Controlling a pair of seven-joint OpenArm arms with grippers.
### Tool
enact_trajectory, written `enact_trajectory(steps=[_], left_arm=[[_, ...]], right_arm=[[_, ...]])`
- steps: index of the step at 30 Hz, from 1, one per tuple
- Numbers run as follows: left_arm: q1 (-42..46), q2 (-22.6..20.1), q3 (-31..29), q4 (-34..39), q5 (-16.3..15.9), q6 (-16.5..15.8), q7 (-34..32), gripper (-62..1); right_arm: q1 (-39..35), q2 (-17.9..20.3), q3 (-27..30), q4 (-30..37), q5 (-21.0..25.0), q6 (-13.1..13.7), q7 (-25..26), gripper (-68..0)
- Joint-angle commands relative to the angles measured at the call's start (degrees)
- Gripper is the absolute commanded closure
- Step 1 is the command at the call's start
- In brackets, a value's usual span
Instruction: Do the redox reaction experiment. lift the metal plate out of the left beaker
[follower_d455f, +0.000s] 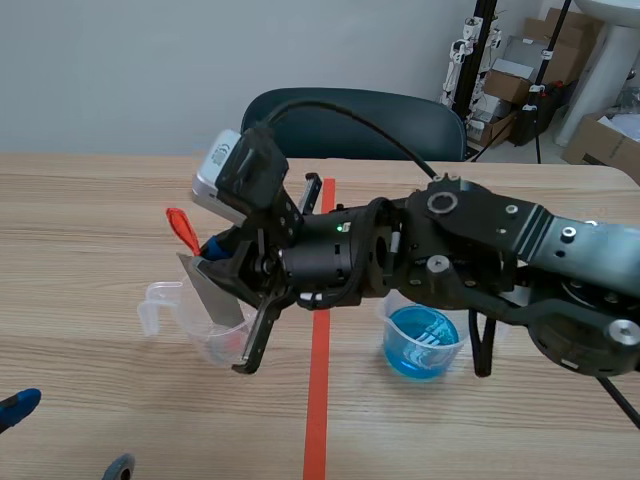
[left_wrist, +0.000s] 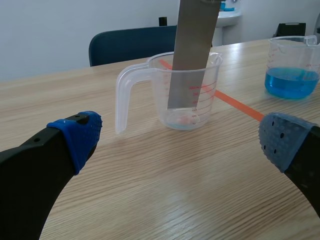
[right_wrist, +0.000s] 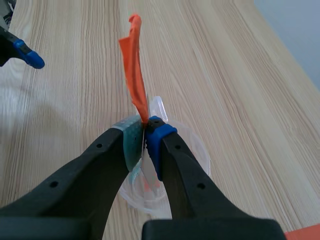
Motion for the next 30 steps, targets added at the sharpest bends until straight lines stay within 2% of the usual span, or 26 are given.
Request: enact_trajectory(steps=[1,8,14,17,26,30], left_arm=[[0.0,-0.5,0.0,0.5,-0.6,0.3,-2.6,-62.3],[0.0,-0.5,0.0,0.5,-0.6,0.3,-2.6,-62.3],[0.0,-0.5,0.0,0.5,-0.6,0.3,-2.6,-62.3],[0.0,-0.5,0.0,0.5,-0.6,0.3,-2.6,-62.3],[0.0,-0.5,0.0,0.5,-0.6,0.3,-2.6,-62.3],[0.0,-0.5,0.0,0.5,-0.6,0.3,-2.6,-62.3]], right_arm=[[1.6,-0.2,1.3,2.6,1.7,-0.3,-0.7,-0.6],[1.6,-0.2,5.0,7.3,7.9,-0.1,-9.2,-0.6],[1.6,-0.2,9.6,10.7,14.7,2.7,-16.8,-0.6],[1.6,-0.2,12.2,11.9,18.6,2.8,-20.5,-0.6],[3.6,-0.2,16.7,15.3,26.8,2.8,-27.7,-0.6],[5.1,-0.2,16.9,15.6,28.5,2.8,-29.0,-0.6]])
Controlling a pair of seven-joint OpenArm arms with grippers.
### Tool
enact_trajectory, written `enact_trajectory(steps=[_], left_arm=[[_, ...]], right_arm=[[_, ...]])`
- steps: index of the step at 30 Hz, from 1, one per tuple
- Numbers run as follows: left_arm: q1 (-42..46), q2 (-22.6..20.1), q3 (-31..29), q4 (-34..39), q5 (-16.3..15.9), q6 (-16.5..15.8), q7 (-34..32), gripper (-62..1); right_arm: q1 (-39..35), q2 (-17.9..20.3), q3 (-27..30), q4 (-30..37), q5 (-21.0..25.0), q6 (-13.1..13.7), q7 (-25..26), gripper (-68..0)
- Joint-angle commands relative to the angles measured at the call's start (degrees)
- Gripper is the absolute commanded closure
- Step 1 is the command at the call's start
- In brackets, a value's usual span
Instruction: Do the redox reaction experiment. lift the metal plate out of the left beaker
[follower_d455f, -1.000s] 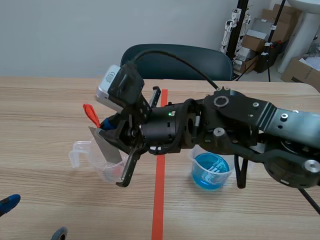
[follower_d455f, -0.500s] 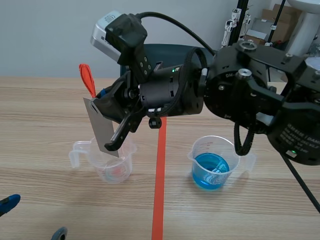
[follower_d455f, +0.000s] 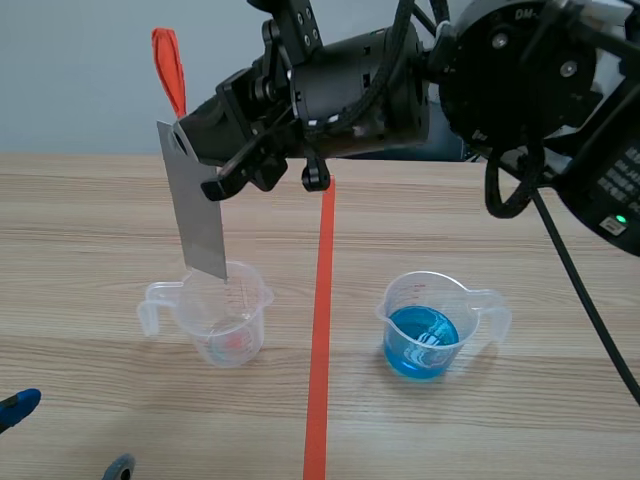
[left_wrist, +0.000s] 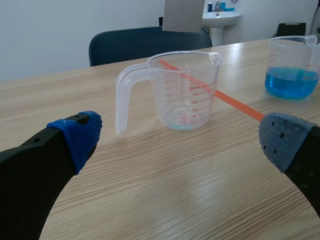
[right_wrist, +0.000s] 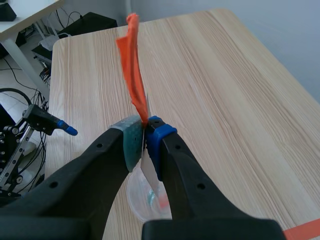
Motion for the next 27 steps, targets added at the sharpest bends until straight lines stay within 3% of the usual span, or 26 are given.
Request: enact_trajectory(steps=[1,10,17,27], left_arm=[[0.0,-0.5,0.0,0.5,-0.6,0.3,-2.6,-62.3],[0.0,-0.5,0.0,0.5,-0.6,0.3,-2.6,-62.3],[0.0,-0.5,0.0,0.5,-0.6,0.3,-2.6,-62.3],[0.0,-0.5,0.0,0.5,-0.6,0.3,-2.6,-62.3]], right_arm=[[1.9,-0.2,0.8,0.7,0.3,-0.2,0.5,-0.6],[5.3,-0.5,1.4,0.8,6.8,-0.2,-5.9,-0.6],[5.7,-1.2,1.4,0.8,6.9,-0.2,-10.6,-0.6],[7.8,-1.3,1.6,0.8,7.1,-0.2,-13.5,-0.6]])
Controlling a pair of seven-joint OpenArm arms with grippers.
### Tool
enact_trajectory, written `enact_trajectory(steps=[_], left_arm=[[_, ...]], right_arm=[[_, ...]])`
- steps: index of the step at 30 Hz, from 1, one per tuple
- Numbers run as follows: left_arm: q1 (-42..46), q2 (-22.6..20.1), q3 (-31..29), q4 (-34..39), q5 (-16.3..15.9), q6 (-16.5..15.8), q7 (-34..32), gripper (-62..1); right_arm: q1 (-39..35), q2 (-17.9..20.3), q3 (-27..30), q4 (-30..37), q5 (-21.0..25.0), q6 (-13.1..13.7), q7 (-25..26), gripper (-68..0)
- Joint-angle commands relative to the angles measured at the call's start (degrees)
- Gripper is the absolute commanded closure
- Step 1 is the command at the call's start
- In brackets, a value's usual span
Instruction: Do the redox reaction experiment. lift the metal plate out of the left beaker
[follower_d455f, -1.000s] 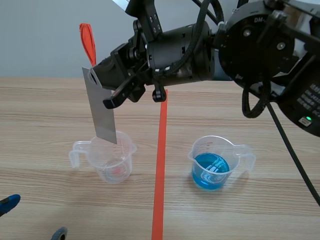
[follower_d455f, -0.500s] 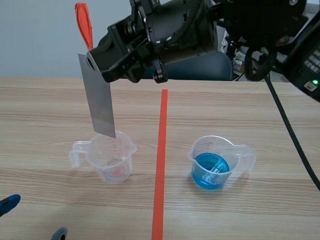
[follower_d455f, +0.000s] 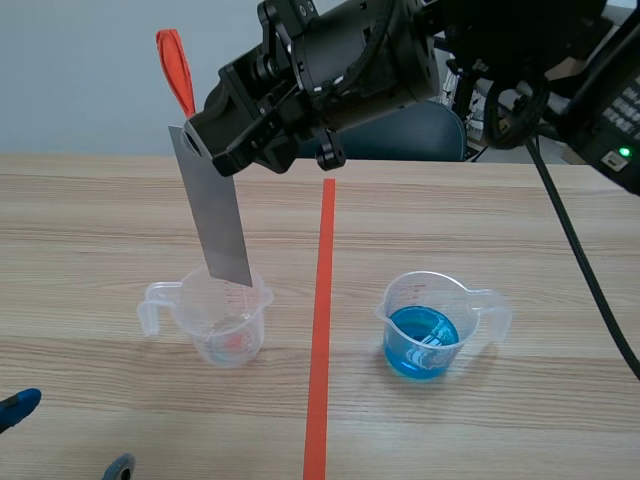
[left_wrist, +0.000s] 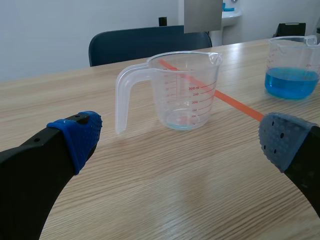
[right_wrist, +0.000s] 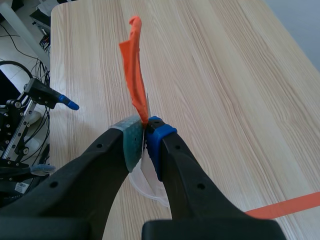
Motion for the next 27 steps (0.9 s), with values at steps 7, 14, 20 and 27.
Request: enact_trajectory(steps=[7,14,20,27], left_arm=[[0.0,-0.5,0.0,0.5,-0.6,0.3,-2.6,-62.3],[0.0,-0.5,0.0,0.5,-0.6,0.3,-2.6,-62.3],[0.0,-0.5,0.0,0.5,-0.6,0.3,-2.6,-62.3],[0.0,-0.5,0.0,0.5,-0.6,0.3,-2.6,-62.3]], right_arm=[[5.0,-1.0,1.0,0.8,3.8,-0.2,0.3,-0.6],[5.4,-2.6,1.2,0.8,4.0,-0.3,-1.0,-0.6],[5.4,-2.9,1.3,0.8,4.0,-0.4,-1.0,-0.6],[5.4,-2.9,1.3,0.8,4.0,-0.4,-1.5,-0.6]])
